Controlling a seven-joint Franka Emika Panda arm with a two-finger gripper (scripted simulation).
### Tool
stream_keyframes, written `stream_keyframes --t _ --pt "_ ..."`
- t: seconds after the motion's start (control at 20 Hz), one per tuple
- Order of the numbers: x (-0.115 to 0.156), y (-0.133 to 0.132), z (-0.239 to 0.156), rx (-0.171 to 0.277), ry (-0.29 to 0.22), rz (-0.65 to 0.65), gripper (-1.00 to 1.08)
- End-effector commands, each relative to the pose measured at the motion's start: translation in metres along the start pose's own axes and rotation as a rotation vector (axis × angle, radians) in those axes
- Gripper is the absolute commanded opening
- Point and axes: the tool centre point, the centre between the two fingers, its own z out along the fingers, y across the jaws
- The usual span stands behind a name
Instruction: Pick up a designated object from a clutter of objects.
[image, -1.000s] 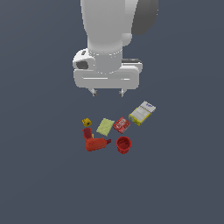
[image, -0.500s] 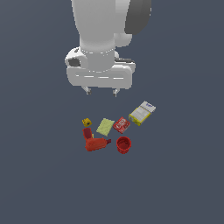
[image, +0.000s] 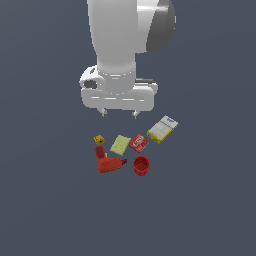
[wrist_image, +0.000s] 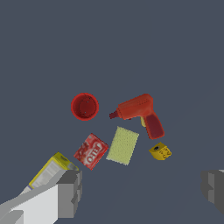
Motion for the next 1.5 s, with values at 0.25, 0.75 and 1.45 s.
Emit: stream_keyframes --t 0.25,0.75,1.45 --pt "0.025 -0.023 0.050 -0.002 0.001 -0.026 1.00" --pt "0.054 -0.067 0.147 0.002 0.004 -0.071 1.00" --pt "0.061 -0.093 0.205 0.008 0.005 -0.094 1.00"
